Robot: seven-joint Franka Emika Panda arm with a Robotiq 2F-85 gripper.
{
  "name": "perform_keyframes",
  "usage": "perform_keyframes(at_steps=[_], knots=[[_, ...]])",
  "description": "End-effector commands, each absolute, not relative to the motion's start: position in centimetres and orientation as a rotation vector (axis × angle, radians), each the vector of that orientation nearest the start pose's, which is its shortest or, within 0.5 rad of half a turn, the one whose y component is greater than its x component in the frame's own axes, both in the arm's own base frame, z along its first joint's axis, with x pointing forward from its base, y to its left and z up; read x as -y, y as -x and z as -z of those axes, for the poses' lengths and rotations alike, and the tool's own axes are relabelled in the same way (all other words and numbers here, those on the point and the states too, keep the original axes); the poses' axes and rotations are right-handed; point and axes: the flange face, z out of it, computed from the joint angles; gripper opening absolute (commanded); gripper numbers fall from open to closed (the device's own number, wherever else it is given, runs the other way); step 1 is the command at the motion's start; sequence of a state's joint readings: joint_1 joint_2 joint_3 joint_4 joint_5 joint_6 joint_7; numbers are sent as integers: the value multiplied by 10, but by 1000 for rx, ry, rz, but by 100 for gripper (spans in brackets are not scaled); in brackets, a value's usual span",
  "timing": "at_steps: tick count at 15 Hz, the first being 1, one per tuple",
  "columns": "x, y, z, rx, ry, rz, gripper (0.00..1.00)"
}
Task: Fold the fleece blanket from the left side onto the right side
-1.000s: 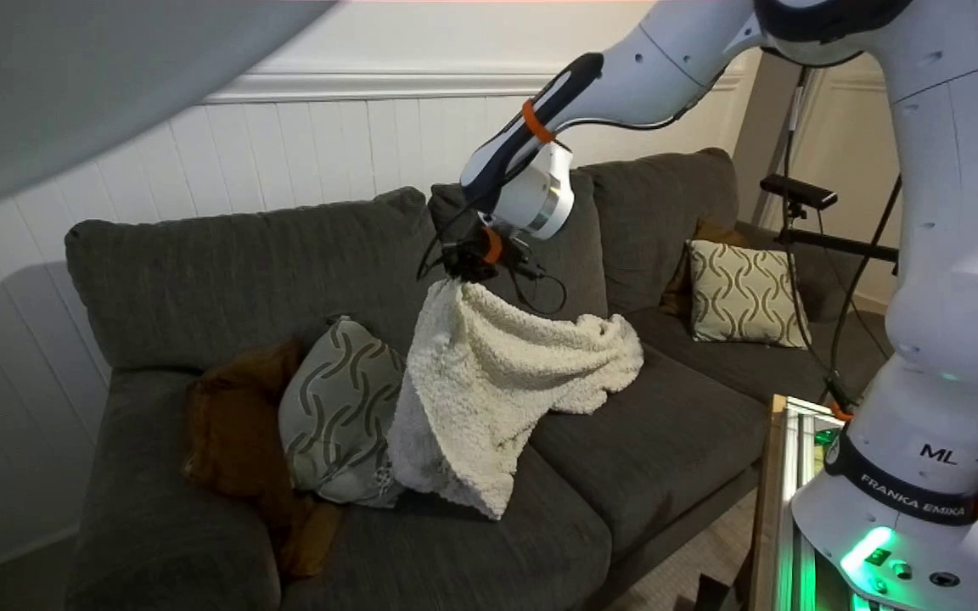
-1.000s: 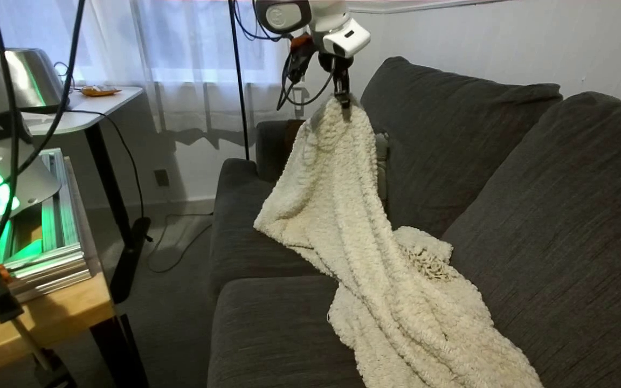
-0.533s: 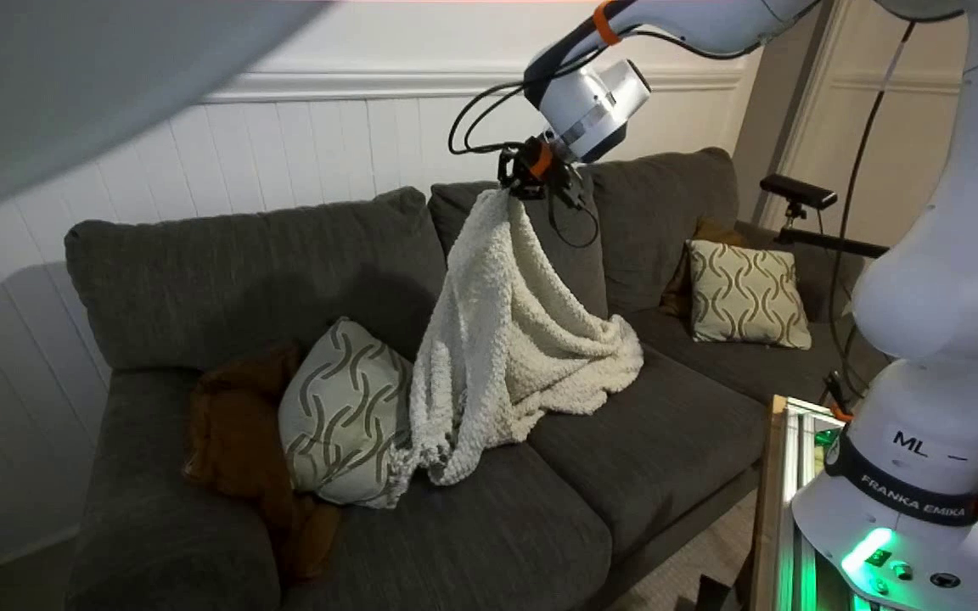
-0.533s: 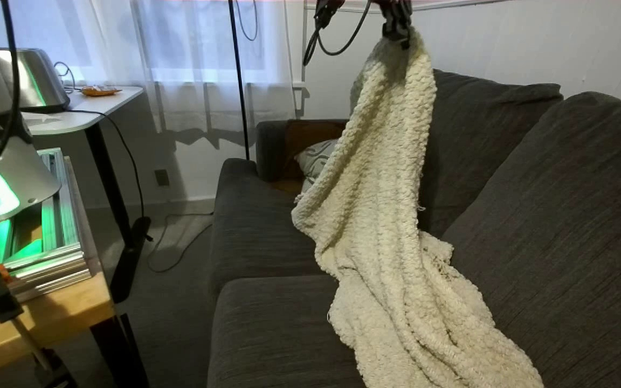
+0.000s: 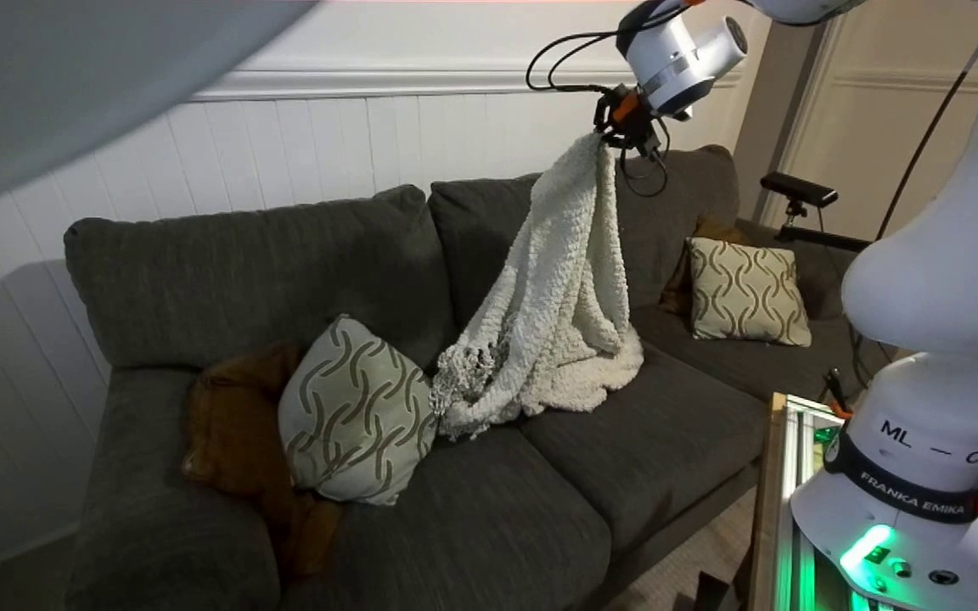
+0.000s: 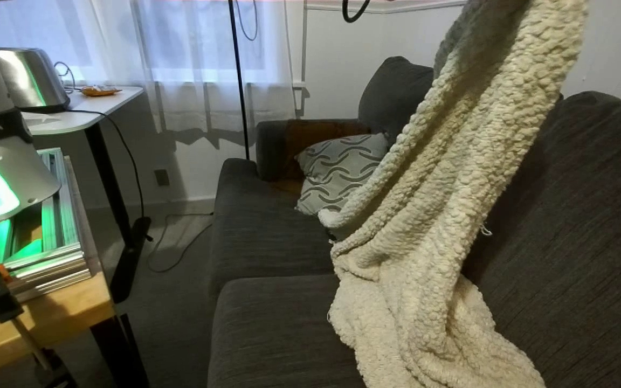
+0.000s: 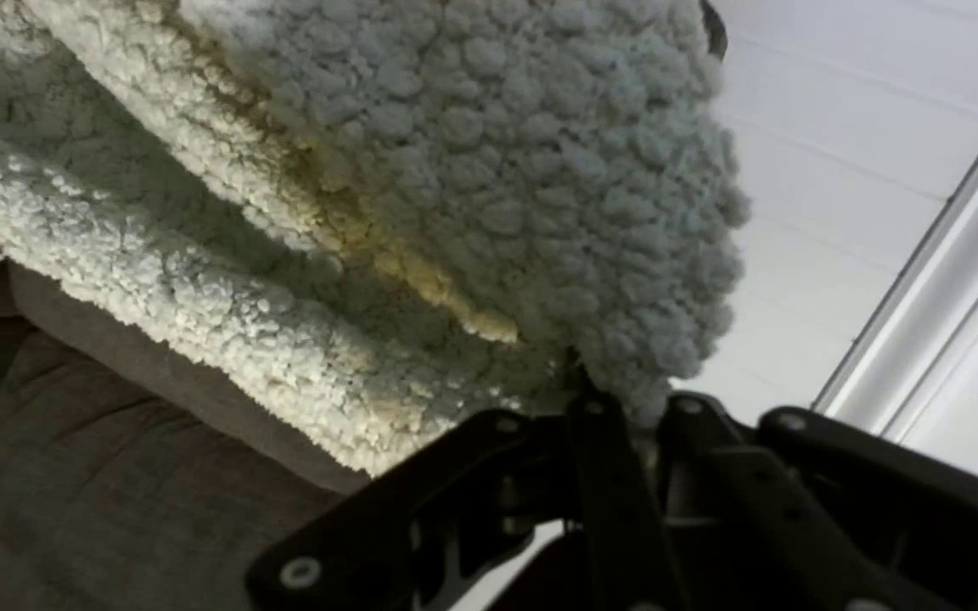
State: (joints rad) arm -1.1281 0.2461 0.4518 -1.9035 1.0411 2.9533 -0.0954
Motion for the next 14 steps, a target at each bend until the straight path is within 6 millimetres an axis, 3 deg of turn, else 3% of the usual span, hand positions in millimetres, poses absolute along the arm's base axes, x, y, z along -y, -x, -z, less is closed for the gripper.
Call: perform_keyframes(at_steps=[1,4,9,10,14], knots=[[471,-443,-449,-1814,1747,1203,7],[464,-448,-438,-1809,1762,1174,7],[457,-454,-438,-1796,1771,1172,7],[458,-454,-438,-1798,1770,1172,2],[486,-482,-469,-1896,1544,1337,2]])
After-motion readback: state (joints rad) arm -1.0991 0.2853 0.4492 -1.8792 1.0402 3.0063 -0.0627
